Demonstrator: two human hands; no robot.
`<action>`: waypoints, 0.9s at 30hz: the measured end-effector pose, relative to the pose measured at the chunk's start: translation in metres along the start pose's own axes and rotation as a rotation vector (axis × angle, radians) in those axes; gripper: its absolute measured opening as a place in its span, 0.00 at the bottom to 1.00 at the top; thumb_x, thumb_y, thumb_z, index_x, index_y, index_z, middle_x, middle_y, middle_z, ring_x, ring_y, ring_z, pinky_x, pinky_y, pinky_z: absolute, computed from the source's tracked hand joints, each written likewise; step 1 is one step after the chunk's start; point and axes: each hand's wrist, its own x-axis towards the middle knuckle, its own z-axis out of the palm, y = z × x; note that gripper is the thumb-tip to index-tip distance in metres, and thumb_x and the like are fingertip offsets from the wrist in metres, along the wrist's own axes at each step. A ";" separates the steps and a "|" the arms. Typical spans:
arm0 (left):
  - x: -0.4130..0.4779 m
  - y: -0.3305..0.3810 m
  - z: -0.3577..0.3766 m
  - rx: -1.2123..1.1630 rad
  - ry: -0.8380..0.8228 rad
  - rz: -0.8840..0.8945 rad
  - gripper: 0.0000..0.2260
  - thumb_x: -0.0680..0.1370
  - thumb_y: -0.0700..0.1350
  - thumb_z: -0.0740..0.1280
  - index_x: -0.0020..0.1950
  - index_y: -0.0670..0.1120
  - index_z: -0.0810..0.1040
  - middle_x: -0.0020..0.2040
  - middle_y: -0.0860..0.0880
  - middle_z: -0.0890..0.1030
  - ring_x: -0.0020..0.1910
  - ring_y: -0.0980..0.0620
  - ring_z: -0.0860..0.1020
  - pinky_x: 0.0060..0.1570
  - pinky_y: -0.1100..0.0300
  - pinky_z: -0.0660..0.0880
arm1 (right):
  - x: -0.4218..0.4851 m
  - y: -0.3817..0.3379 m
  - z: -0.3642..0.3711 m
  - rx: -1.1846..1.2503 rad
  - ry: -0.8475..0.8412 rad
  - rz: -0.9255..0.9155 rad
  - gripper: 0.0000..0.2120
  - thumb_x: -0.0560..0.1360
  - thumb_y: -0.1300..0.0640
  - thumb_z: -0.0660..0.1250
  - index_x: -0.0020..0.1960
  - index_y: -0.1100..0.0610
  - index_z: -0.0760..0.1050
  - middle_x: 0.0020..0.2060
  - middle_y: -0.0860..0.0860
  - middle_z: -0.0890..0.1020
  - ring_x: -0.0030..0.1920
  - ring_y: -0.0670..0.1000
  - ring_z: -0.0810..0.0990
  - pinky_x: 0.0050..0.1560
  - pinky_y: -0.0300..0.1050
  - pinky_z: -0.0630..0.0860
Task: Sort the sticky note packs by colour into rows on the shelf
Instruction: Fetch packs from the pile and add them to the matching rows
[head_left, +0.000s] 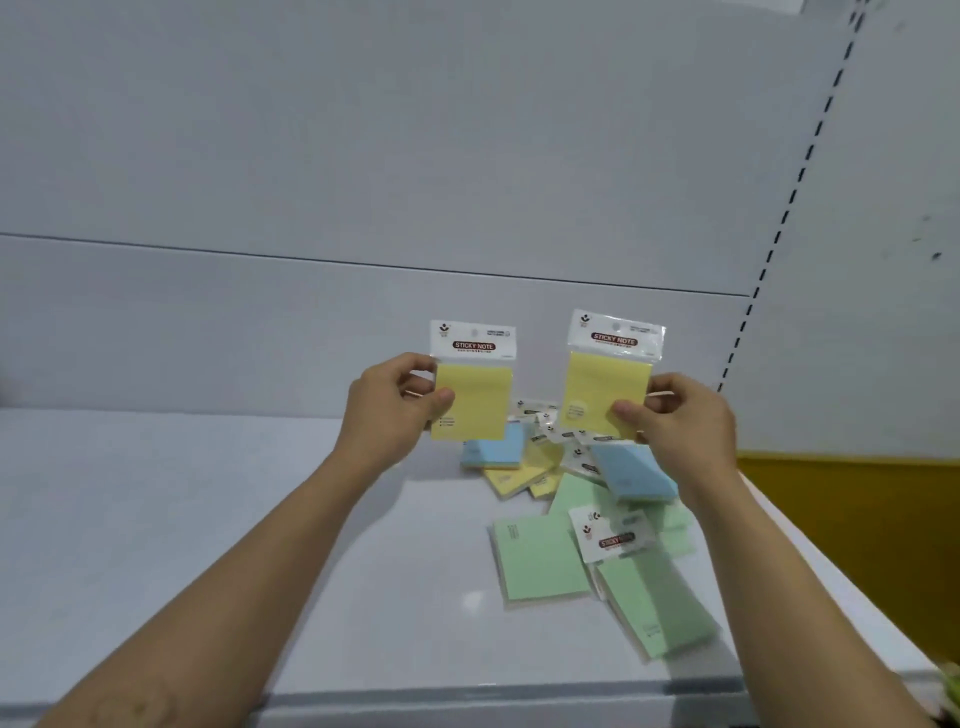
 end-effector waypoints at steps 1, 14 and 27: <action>-0.001 0.000 -0.011 0.006 0.024 -0.012 0.11 0.72 0.36 0.73 0.51 0.45 0.80 0.36 0.48 0.81 0.35 0.50 0.82 0.36 0.56 0.80 | -0.002 -0.006 0.013 0.022 -0.028 -0.015 0.10 0.66 0.61 0.78 0.40 0.51 0.78 0.41 0.58 0.84 0.42 0.57 0.84 0.45 0.53 0.82; -0.010 0.002 -0.171 0.144 0.278 -0.071 0.10 0.72 0.36 0.73 0.51 0.46 0.81 0.37 0.45 0.81 0.38 0.46 0.83 0.38 0.53 0.82 | -0.035 -0.067 0.132 0.180 -0.248 -0.068 0.09 0.66 0.64 0.77 0.40 0.54 0.79 0.38 0.57 0.84 0.39 0.57 0.84 0.42 0.51 0.82; -0.037 -0.035 -0.345 0.133 0.394 -0.155 0.12 0.71 0.34 0.73 0.52 0.45 0.79 0.41 0.42 0.83 0.42 0.42 0.83 0.45 0.45 0.81 | -0.110 -0.152 0.274 0.118 -0.401 -0.131 0.07 0.67 0.65 0.76 0.41 0.59 0.79 0.37 0.58 0.82 0.39 0.59 0.83 0.37 0.46 0.80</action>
